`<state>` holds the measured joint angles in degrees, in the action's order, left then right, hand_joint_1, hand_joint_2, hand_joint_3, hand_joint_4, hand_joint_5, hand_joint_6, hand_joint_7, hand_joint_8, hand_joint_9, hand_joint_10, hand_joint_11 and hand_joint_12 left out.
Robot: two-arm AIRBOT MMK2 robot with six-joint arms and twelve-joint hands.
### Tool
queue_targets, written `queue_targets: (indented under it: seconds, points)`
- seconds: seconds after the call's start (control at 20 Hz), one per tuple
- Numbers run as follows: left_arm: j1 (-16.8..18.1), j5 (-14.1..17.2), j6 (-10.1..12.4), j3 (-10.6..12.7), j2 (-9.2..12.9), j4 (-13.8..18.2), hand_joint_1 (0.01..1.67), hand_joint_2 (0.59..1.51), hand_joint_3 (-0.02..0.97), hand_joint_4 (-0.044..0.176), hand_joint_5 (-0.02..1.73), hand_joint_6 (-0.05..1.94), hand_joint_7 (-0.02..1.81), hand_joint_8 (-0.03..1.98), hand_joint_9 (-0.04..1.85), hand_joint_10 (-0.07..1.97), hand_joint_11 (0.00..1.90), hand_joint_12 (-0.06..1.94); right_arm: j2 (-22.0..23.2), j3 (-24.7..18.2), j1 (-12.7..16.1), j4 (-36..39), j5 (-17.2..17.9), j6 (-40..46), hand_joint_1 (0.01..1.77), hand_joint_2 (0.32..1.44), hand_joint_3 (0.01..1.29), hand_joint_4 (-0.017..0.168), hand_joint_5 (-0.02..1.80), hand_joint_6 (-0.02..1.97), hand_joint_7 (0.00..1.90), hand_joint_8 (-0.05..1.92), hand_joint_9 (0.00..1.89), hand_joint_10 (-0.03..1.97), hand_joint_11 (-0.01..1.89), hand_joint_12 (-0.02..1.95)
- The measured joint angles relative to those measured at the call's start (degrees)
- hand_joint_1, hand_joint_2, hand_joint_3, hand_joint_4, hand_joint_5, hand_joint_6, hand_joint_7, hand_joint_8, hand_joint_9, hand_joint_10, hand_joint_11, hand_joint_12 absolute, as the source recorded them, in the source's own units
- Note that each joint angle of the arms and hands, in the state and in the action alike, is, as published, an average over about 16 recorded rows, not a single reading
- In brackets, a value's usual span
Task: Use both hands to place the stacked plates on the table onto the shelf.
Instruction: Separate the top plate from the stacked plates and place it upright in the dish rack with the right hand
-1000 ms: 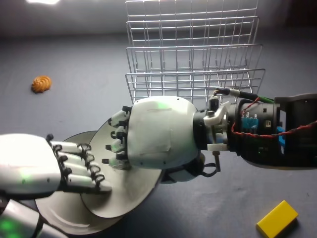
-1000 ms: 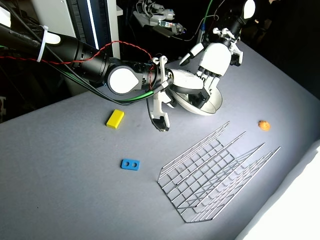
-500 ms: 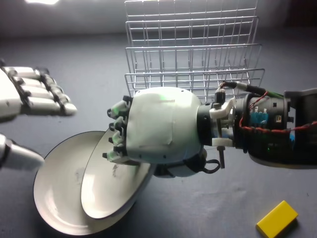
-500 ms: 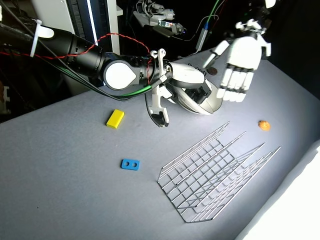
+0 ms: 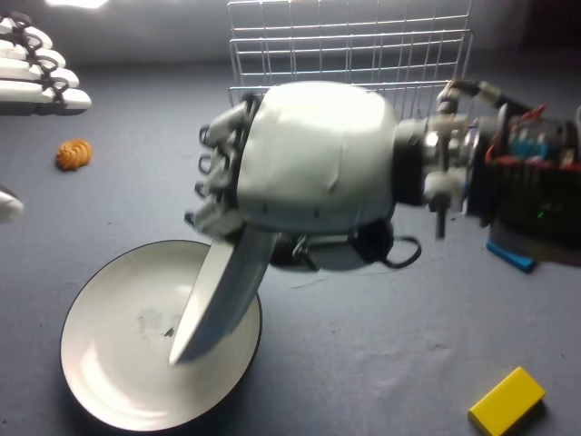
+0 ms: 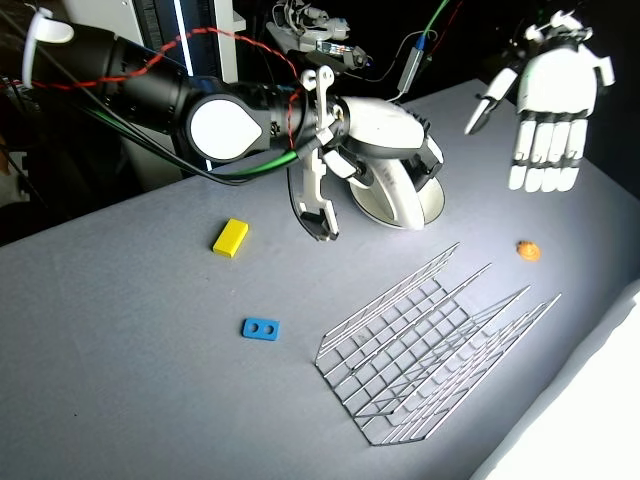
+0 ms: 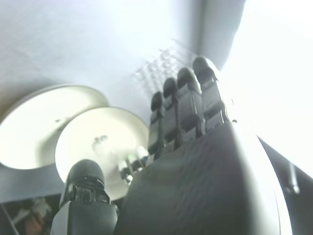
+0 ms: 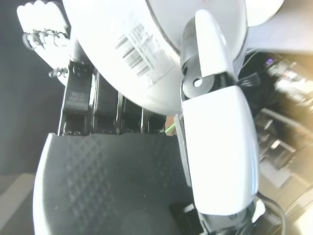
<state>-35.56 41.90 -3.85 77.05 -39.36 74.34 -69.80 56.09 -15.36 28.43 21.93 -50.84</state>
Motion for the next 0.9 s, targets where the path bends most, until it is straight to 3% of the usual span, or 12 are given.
queue_targets:
  seconds: [0.3,0.9]
  points:
    - [3.6,3.3,-0.2,1.7,1.1,5.0,0.01,1.137,0.017,0.007,0.19,0.01,0.2,0.0,0.17,0.01,0.02,0.35,3.5,-0.2,4.0,-0.1,0.7,10.5,1.15,1.08,0.01,0.025,0.81,1.29,0.87,1.16,0.82,0.82,0.57,1.46]
    - [6.5,7.3,-0.6,0.5,2.2,9.1,0.01,1.129,0.016,0.008,0.19,0.01,0.2,0.0,0.17,0.01,0.02,0.35,6.1,7.0,11.5,-1.7,-2.4,38.7,1.15,1.08,0.01,0.018,0.81,1.29,0.84,1.18,0.82,0.85,0.57,1.46]
